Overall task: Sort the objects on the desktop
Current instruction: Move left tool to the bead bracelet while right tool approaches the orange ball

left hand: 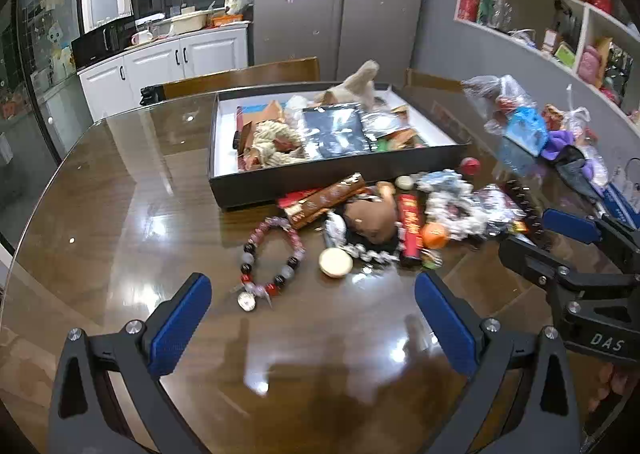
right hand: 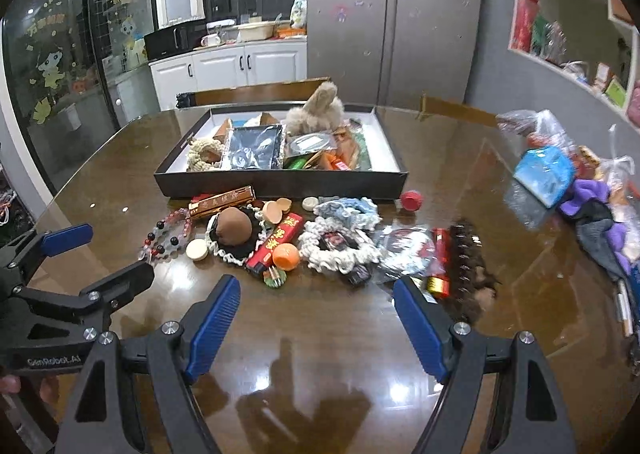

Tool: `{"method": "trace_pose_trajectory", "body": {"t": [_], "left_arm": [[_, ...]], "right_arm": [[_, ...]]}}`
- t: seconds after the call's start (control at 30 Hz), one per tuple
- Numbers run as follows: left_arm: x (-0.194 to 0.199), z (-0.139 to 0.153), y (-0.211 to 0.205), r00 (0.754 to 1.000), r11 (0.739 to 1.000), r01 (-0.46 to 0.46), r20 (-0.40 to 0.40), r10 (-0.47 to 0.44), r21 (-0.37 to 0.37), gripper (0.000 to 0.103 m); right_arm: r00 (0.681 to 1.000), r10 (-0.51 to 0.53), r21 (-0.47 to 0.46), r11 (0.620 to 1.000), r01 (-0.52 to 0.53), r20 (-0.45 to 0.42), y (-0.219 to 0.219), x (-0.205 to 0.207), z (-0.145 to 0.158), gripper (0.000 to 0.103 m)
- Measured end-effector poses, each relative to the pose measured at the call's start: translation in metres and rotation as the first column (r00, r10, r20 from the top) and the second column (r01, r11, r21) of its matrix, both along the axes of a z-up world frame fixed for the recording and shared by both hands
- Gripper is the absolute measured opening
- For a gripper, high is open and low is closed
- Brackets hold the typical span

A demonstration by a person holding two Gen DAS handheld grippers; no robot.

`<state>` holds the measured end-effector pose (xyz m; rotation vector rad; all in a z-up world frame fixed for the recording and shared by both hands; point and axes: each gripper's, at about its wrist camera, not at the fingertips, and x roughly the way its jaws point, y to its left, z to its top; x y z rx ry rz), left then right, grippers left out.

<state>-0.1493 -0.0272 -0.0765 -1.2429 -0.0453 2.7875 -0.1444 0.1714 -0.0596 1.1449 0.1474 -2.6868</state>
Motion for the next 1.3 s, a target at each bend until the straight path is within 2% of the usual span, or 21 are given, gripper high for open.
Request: {"method": "trace_pose_trajectory", "body": {"t": [0.2,0.47,0.73,1.07,1.17,1.27,1.3], "left_arm": [[-0.027,-0.024,-0.006,0.999,1.000,0.002,0.046,-0.002,-0.005,0.103],[-0.052,-0.052,-0.024,0.993,1.000,0.004,0.115,-0.006,0.012,0.102],[-0.056,-0.061,-0.029,0.991,1.000,0.004,0.134,-0.007,0.027,0.101],[-0.053,-0.063,-0.025,0.992,1.000,0.014,0.123,-0.014,0.000,0.102],[-0.053,-0.064,-0.019,0.992,0.998,0.022,0.122,-0.015,-0.054,0.097],[-0.052,-0.062,-0.020,0.994,0.998,0.019,0.108,-0.013,-0.052,0.087],[-0.052,-0.061,-0.021,0.995,0.998,0.013,0.103,-0.008,-0.054,0.077]], "right_arm": [[0.998,0.038,-0.011,0.999,-0.038,0.052,-0.013,-0.034,-0.019,0.081],[0.992,0.058,-0.049,0.997,-0.053,0.116,-0.027,-0.058,-0.039,0.081],[0.989,0.059,-0.029,0.998,-0.055,0.138,-0.039,-0.067,-0.054,0.081],[0.990,0.043,-0.004,0.999,-0.043,0.131,-0.039,-0.069,-0.060,0.081],[0.990,0.036,-0.002,0.999,-0.036,0.136,-0.037,-0.070,-0.062,0.081],[0.990,0.033,-0.012,0.999,-0.031,0.136,-0.034,-0.070,-0.063,0.078],[0.990,0.031,-0.010,0.999,-0.030,0.135,-0.034,-0.070,-0.063,0.077]]}}
